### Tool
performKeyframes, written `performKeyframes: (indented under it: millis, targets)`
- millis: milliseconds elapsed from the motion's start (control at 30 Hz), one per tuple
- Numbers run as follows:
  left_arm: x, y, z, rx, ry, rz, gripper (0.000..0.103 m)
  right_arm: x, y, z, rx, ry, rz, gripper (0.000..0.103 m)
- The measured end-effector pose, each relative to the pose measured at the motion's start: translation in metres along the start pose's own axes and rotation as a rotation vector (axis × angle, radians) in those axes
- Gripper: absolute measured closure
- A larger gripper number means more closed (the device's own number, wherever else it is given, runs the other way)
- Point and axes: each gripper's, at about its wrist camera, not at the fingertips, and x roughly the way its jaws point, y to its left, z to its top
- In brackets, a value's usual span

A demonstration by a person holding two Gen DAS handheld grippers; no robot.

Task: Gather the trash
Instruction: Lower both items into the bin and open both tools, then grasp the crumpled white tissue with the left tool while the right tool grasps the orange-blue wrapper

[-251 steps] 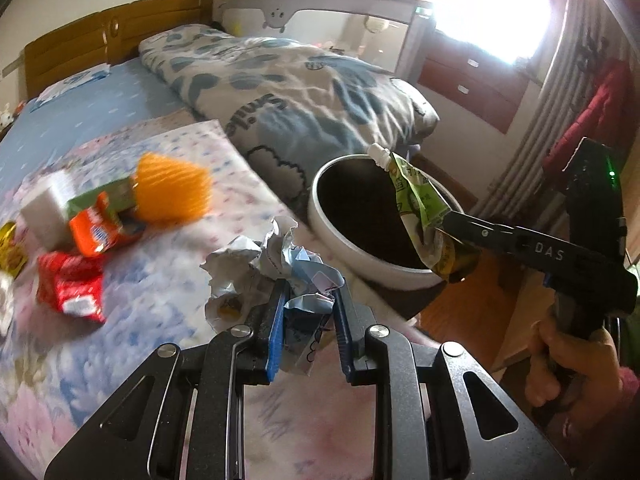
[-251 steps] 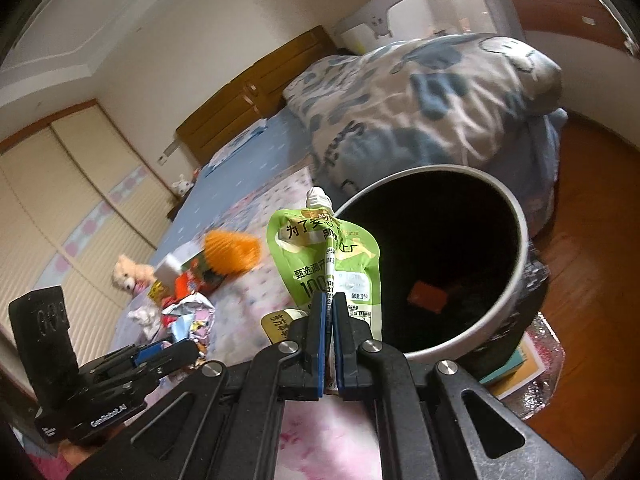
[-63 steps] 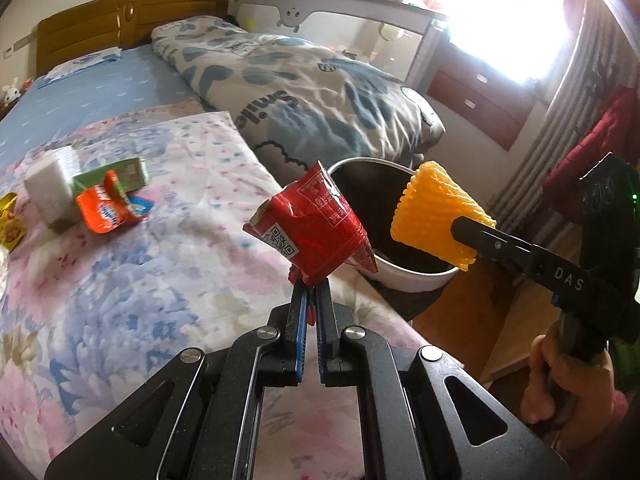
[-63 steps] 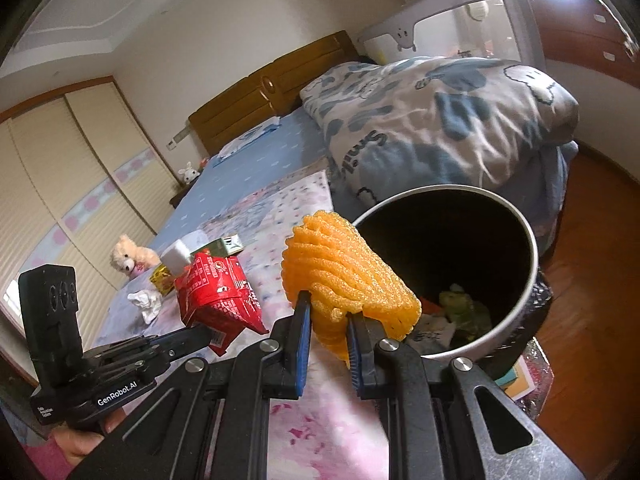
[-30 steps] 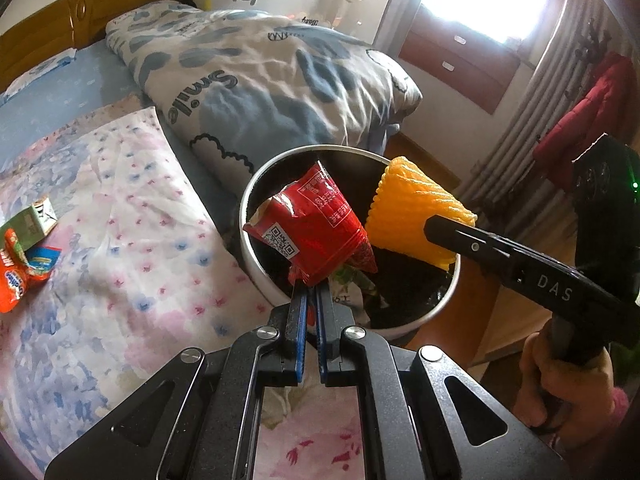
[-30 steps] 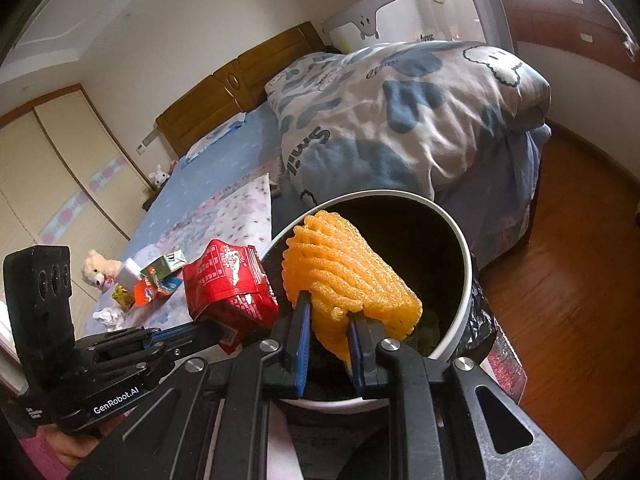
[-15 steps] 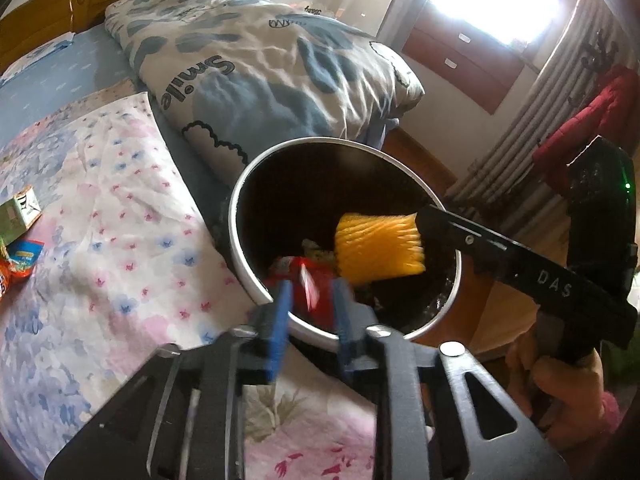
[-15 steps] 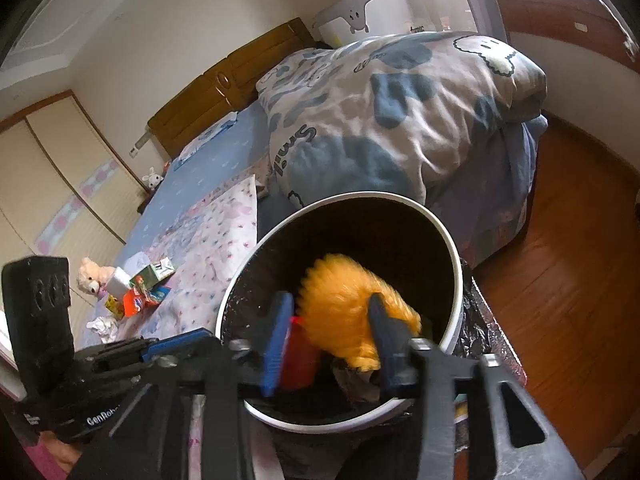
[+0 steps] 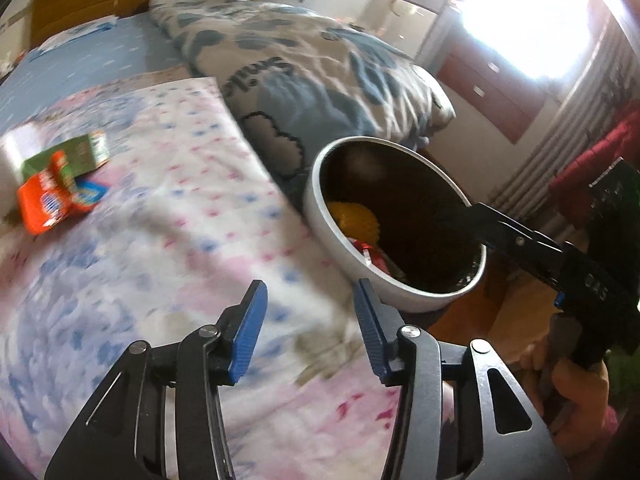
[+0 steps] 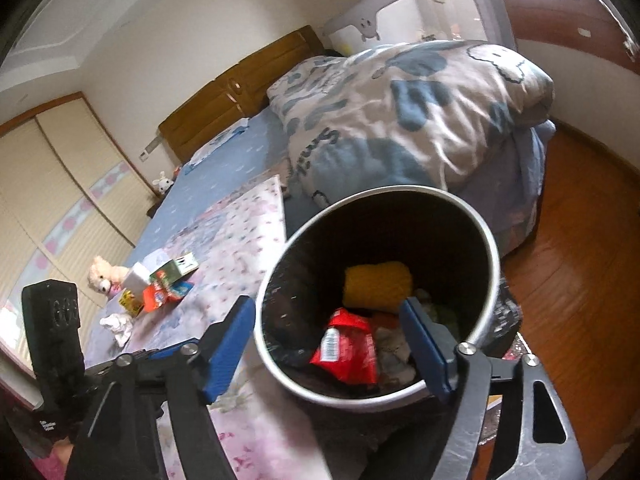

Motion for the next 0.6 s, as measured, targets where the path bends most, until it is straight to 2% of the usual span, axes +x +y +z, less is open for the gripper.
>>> performKeyframes:
  millis: [600]
  targets:
    - [-0.053,0.095,-0.044,-0.187,-0.07,0.127,0.056,0.03,0.084,-0.026,-0.099,0.058,0.13,0.019]
